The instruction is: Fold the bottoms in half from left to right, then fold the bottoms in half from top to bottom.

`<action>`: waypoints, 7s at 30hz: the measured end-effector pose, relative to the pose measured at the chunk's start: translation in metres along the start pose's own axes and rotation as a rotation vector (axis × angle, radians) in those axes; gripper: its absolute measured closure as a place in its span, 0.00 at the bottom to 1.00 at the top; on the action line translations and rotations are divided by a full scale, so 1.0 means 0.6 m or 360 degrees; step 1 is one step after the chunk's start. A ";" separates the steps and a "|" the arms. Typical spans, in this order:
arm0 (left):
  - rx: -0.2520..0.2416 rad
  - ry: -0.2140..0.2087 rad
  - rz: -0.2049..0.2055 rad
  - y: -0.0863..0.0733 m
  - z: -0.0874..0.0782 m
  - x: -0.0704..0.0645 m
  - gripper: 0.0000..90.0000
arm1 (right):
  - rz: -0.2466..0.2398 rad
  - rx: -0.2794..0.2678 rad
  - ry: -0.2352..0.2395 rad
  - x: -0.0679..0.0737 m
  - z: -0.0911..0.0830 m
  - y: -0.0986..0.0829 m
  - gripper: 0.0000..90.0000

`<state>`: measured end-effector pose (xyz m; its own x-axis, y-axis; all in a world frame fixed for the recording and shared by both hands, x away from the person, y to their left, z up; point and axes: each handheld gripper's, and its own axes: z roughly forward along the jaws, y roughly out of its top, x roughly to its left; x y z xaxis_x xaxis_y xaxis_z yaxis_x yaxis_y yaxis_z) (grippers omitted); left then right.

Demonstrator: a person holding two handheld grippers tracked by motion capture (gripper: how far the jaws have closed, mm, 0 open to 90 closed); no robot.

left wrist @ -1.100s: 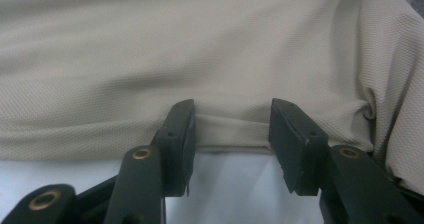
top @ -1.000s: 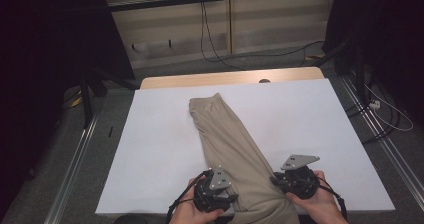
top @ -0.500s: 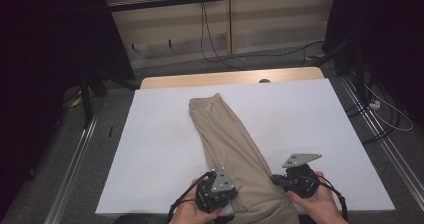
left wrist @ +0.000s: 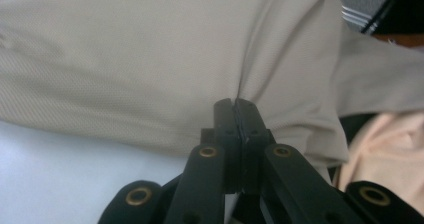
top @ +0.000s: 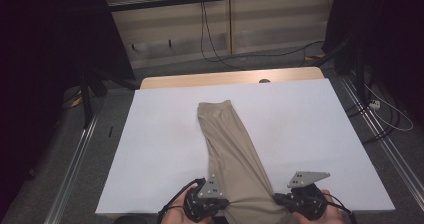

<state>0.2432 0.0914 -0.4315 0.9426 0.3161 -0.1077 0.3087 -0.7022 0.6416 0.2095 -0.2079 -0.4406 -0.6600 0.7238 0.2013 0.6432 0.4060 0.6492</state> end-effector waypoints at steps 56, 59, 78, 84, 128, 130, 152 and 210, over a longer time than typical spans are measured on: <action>-0.0345 0.0785 -0.0556 0.078 0.008 0.376 0.37 | -0.0027 -0.0303 -0.0193 -0.199 0.167 0.309 0.52; -0.0322 0.0777 -0.0600 0.078 0.028 0.392 0.46 | -0.0003 -0.0276 -0.0253 -0.217 0.187 0.330 0.60; -0.0321 0.0721 -0.0748 0.103 0.066 0.457 0.74 | 0.0141 -0.0169 -0.0243 -0.283 0.286 0.376 0.87; -0.0291 0.0716 -0.0683 0.105 0.073 0.455 0.81 | 0.0167 -0.0184 -0.0172 -0.286 0.277 0.385 0.73; -0.0479 0.0459 -0.0898 0.117 0.059 0.477 0.91 | 0.0323 -0.0292 -0.0068 -0.299 0.258 0.380 0.93; -0.0544 0.0458 -0.0871 0.134 0.047 0.477 0.91 | 0.0326 -0.0344 -0.0069 -0.303 0.240 0.387 0.93; -0.0863 0.0624 -0.0492 0.355 -0.110 0.473 0.91 | 0.0199 -0.0820 -0.0202 -0.299 0.016 0.537 0.92; -0.0244 0.0023 0.0000 0.021 0.000 0.050 0.87 | -0.0095 -0.0228 0.0203 -0.051 0.020 0.055 0.82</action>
<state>0.2754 0.0920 -0.4265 0.9404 0.3259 -0.0976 0.2847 -0.5968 0.7502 0.2556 -0.2100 -0.4340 -0.7450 0.6206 0.2445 0.5456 0.3561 0.7586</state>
